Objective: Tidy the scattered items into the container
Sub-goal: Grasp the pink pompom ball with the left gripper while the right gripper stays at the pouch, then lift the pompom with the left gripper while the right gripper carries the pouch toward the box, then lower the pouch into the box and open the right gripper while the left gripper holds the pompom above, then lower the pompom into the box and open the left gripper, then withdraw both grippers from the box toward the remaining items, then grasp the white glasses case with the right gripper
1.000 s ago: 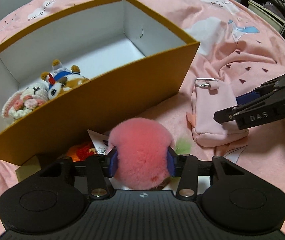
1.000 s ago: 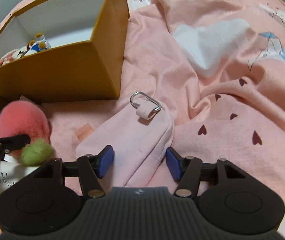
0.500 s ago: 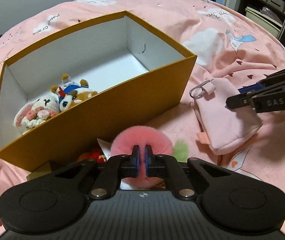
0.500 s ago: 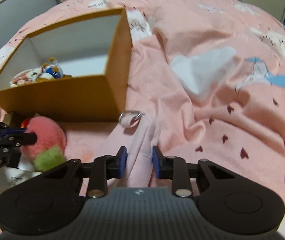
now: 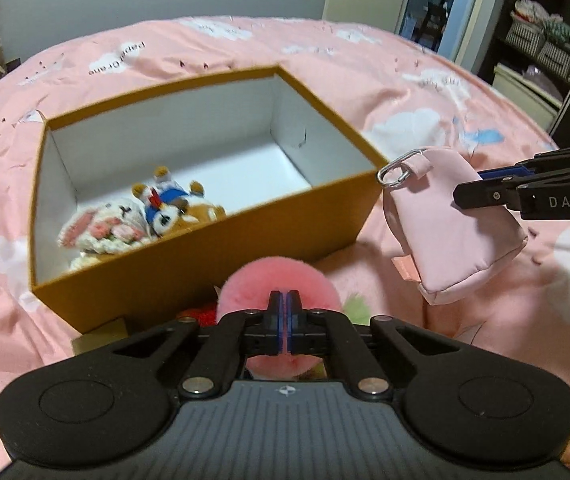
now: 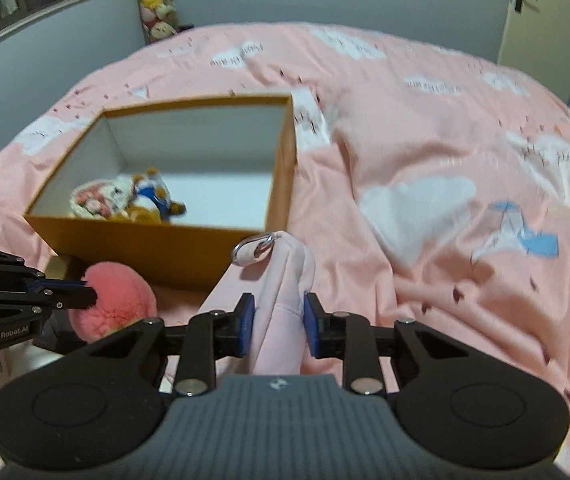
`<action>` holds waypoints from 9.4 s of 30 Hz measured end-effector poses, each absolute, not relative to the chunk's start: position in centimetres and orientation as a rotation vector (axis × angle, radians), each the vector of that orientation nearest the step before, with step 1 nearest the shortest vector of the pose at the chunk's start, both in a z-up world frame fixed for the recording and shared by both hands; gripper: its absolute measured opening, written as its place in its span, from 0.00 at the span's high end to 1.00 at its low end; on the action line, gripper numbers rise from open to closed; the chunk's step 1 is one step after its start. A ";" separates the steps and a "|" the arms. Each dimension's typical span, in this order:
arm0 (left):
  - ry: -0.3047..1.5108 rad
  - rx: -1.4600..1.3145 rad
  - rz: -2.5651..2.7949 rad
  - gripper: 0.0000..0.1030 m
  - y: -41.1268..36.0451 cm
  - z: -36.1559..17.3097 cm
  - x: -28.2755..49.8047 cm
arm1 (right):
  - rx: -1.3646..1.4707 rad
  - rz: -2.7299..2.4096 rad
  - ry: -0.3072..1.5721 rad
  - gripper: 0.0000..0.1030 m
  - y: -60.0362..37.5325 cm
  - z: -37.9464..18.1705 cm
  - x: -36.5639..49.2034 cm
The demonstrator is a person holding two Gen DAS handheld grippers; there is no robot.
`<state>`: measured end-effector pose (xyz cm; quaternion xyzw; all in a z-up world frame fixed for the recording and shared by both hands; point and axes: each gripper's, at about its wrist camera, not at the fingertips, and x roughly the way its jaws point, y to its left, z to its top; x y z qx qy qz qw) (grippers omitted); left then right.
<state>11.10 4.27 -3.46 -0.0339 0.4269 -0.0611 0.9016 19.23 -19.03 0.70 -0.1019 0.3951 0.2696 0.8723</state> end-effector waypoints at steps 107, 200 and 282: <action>0.763 0.053 0.040 0.56 14.1 2.8 17.3 | -0.228 0.746 0.800 0.72 -7.8 3.1 29.1; 0.868 0.380 0.026 0.30 12.5 2.5 21.1 | -0.442 0.768 0.842 0.36 -3.0 -0.6 26.9; 1.211 -0.205 0.132 0.48 16.0 -4.6 11.6 | -0.715 1.003 1.204 0.42 -10.2 -7.1 19.1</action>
